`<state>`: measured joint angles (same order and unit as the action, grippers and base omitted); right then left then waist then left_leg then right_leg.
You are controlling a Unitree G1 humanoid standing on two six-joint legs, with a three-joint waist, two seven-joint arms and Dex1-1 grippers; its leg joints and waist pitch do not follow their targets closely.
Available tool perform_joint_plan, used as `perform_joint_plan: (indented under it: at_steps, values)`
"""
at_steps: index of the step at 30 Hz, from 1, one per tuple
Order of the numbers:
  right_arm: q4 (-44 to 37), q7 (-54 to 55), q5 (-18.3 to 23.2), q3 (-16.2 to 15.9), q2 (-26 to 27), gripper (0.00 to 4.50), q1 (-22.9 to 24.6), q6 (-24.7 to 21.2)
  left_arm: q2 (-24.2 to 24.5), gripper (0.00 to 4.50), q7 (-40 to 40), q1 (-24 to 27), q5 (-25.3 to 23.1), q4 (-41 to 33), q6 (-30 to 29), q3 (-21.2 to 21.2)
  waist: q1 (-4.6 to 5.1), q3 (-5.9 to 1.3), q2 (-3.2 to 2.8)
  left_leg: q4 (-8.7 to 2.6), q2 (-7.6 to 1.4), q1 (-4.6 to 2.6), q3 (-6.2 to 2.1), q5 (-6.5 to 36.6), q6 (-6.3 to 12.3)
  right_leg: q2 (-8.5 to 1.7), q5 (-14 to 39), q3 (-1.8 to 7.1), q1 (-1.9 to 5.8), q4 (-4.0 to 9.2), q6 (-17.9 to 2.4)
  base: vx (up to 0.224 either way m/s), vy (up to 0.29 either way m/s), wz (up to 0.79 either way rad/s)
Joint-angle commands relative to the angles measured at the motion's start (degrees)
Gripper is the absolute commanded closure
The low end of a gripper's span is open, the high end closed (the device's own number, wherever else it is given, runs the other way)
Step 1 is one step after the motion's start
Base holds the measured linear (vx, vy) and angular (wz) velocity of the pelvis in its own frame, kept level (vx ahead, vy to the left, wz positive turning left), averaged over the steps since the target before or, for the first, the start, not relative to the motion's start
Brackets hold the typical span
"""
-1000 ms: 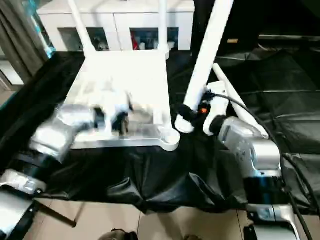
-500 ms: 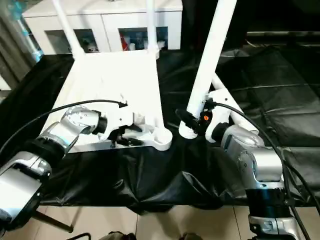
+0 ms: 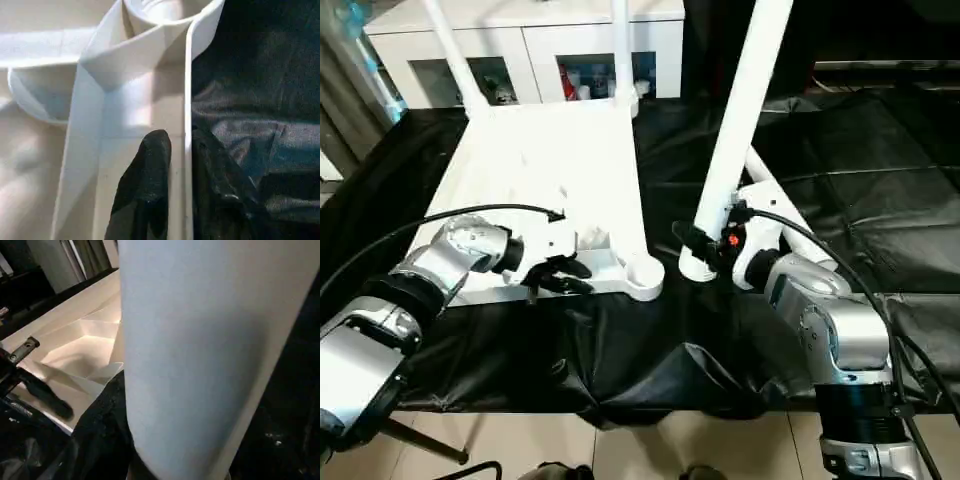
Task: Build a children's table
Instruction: Pick table leg, then insert table leg to table base
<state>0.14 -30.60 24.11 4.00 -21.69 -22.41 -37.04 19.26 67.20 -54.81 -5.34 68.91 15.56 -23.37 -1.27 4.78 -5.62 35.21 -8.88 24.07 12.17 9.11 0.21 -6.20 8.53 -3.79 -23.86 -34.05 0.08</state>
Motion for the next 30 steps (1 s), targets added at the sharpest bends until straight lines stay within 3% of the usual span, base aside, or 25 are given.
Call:
perform_joint_plan:
  at_steps: [1,2,7,8,11,12,13,15,16,17,18,19,26,30]
  values:
    - [-1.15,-0.41,0.14,-0.44,0.01,2.57,-0.64,-0.4,0.35,3.96,0.5,-0.73,0.59,0.72,0.44,1.82,0.19,-3.85,1.03,-5.02,-3.63,-2.59,-2.6,21.03,1.36,-3.06,20.67,2.0,2.21,4.7,-12.3,0.0,0.0,0.0]
    - [-1.0,-0.49,0.09,-0.53,0.01,2.57,-0.75,-0.35,0.19,4.02,0.85,-0.6,0.97,0.76,0.35,2.26,0.16,-3.95,1.39,-5.01,-3.66,-2.57,-2.58,20.44,1.53,-3.12,20.55,2.04,2.22,4.64,-12.48,0.0,0.0,0.0]
    - [-0.41,-1.0,0.04,-0.95,0.05,2.57,-1.21,-0.25,-0.08,4.43,2.48,0.1,2.44,0.32,-0.04,3.73,0.17,-3.76,1.25,-5.17,-3.74,-2.65,-2.53,21.6,1.13,-3.07,21.27,2.13,1.93,4.78,-12.42,0.0,0.0,0.0]
    - [-0.41,-1.0,0.04,-0.95,0.05,2.57,-1.21,-0.25,-0.08,4.43,2.48,0.1,2.44,0.32,-0.04,3.73,0.06,-4.0,1.8,-5.06,-3.73,-2.55,-2.54,20.69,1.34,-3.28,20.94,2.17,2.16,4.62,-12.63,0.0,0.0,0.0]
    - [0.02,-1.41,-0.05,-1.31,0.06,2.57,-1.57,-0.16,-0.23,4.49,3.55,0.62,3.27,0.11,-0.35,4.76,-0.03,-3.99,1.65,-5.17,-3.78,-2.44,-2.42,19.1,1.7,-3.15,19.06,2.19,2.14,4.51,-12.98,0.0,0.0,0.0]
    - [0.61,-1.97,-0.14,-1.71,0.03,2.57,-2.02,-0.02,-0.37,4.5,4.79,1.41,4.18,-0.58,-0.65,5.49,-0.09,-4.11,1.68,-5.16,-3.81,-2.36,-2.37,18.01,2.08,-3.15,17.42,2.2,2.27,4.34,-13.28,0.0,0.0,0.0]
    - [1.43,-3.01,-0.22,-2.47,-0.06,2.57,-2.77,-0.06,-0.74,4.5,7.07,2.98,5.7,-2.36,-1.22,6.54,-0.25,-4.26,2.07,-5.05,-3.8,-2.34,-2.2,16.56,2.76,-3.28,16.03,2.19,2.44,4.13,-14.17,0.0,0.0,0.0]
    - [2.26,-4.5,-0.4,-3.7,-0.29,2.57,-3.5,-0.27,-1.41,4.5,9.12,5.33,6.92,-5.74,-1.96,6.83,-0.36,-4.42,1.97,-4.78,-3.75,-2.2,-1.88,14.2,4.05,-3.27,13.59,2.19,2.45,4.03,-15.02,0.0,0.0,0.0]
    - [2.28,-4.54,-0.41,-3.73,-0.3,2.57,-3.51,-0.28,-1.43,4.5,9.16,5.39,6.94,-5.83,-1.98,6.82,-0.63,-4.84,2.54,-4.6,-3.93,-2.0,-1.89,12.01,5.0,-3.46,11.84,2.17,2.89,3.55,-15.71,0.0,0.0,0.0]
    - [2.58,-5.21,-0.57,-4.39,-0.42,2.57,-3.69,-0.35,-1.78,4.5,9.44,6.51,7.13,-7.66,-2.35,6.47,-1.05,-4.76,2.23,-4.55,-4.06,-2.3,-1.7,11.35,5.49,-3.3,11.72,2.2,2.44,3.67,-15.54,0.0,0.0,0.0]
    - [2.96,-5.81,-0.89,-5.1,-0.48,2.57,-3.8,-0.15,-2.26,4.5,9.05,7.61,7.18,-9.49,-2.9,6.08,-1.02,-4.82,2.66,-4.53,-3.94,-2.15,-1.62,11.14,5.79,-3.16,11.89,2.15,2.56,3.69,-15.41,0.0,0.0,0.0]
    - [3.51,-6.19,-1.38,-5.83,-0.41,2.57,-3.96,0.2,-2.82,4.5,8.05,8.74,6.97,-11.34,-3.66,5.56,-1.4,-4.78,2.42,-4.5,-4.08,-2.33,-1.61,10.78,5.94,-3.23,12.05,2.21,2.42,3.64,-15.37,0.0,0.0,0.0]
    - [5.21,-7.05,-2.32,-7.29,0.08,2.57,-4.65,1.29,-4.52,4.5,4.94,11.19,5.03,-14.57,-4.44,4.59,-1.97,-4.65,2.56,-4.93,-4.26,-2.64,-1.79,14.1,3.17,-3.3,18.69,2.33,2.25,3.99,-13.11,0.0,0.0,0.0]
    - [5.77,-8.9,-2.82,-9.49,-0.45,2.57,-5.31,0.24,-6.02,4.5,1.81,13.91,4.24,-19.22,-7.71,4.66,-2.06,-4.26,2.79,-5.19,-4.32,-2.97,-1.8,16.99,1.8,-3.42,22.62,2.56,2.07,4.51,-11.95,0.0,0.0,0.0]
